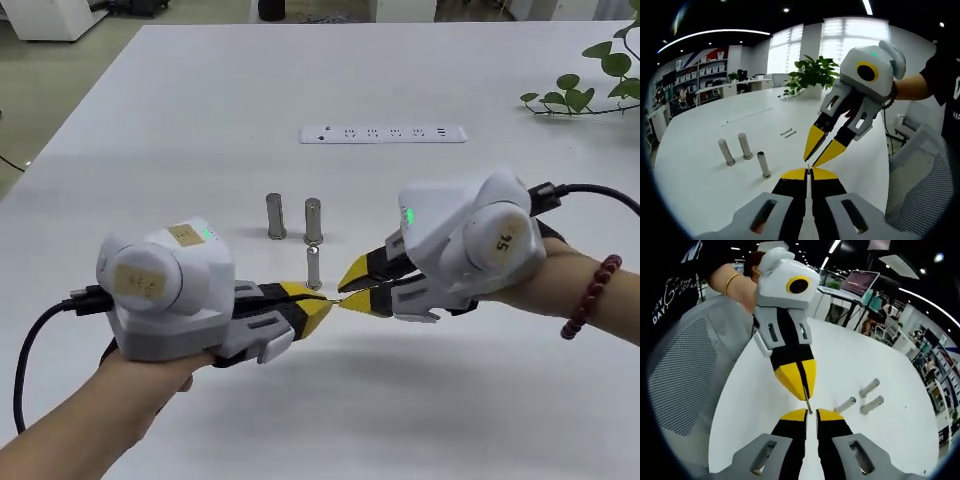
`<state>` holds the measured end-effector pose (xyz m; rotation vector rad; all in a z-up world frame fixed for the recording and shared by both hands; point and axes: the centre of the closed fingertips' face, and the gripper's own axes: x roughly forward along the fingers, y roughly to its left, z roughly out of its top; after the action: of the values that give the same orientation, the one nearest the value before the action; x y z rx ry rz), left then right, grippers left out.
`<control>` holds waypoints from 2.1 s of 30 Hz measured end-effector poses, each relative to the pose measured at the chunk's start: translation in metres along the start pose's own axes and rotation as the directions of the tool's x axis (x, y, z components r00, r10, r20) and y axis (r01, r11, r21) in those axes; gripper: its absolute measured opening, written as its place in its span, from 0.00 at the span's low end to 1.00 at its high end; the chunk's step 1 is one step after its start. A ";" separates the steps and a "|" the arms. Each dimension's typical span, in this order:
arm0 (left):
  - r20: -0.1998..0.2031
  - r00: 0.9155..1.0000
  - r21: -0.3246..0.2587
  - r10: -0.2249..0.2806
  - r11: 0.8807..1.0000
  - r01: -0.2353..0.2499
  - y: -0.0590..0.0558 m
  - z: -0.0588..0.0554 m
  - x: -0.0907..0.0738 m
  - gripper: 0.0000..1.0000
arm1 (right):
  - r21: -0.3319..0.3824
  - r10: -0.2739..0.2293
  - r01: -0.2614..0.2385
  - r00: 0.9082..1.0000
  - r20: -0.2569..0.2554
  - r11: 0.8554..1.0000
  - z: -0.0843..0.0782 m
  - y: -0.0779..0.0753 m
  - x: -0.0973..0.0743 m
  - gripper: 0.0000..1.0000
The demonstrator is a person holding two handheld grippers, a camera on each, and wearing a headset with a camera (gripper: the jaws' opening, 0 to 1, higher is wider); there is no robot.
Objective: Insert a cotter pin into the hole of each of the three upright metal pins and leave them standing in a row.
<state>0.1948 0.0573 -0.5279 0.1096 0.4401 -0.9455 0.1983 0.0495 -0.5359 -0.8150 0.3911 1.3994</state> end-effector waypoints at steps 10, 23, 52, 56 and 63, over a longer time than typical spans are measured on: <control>-0.003 0.998 0.055 -0.069 0.996 0.069 -0.010 -0.002 0.000 0.00 | 0.091 0.046 -0.048 0.999 0.021 0.995 -0.007 0.011 0.003 0.02; 0.021 0.993 0.047 -0.118 0.992 0.117 -0.019 0.000 0.000 0.00 | 0.105 0.095 -0.098 0.995 0.033 0.990 -0.007 0.023 0.006 0.00; -0.020 0.996 0.076 -0.088 0.993 0.089 -0.016 -0.011 0.008 0.00 | -0.031 0.115 -0.118 0.989 -0.095 0.993 -0.018 0.024 0.007 0.00; -0.022 0.997 0.070 -0.067 0.995 0.069 -0.011 -0.012 0.010 0.00 | -0.033 0.101 -0.106 0.988 -0.121 0.994 -0.023 0.020 0.007 0.00; -0.017 1.000 0.044 -0.012 0.999 0.013 0.000 -0.014 0.012 0.03 | -0.038 0.063 -0.070 0.982 -0.177 0.997 -0.034 0.007 0.006 0.00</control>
<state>0.1961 0.0521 -0.5457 0.1553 0.4357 -0.9675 0.2001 0.0296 -0.5648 -0.9728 0.5293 1.4064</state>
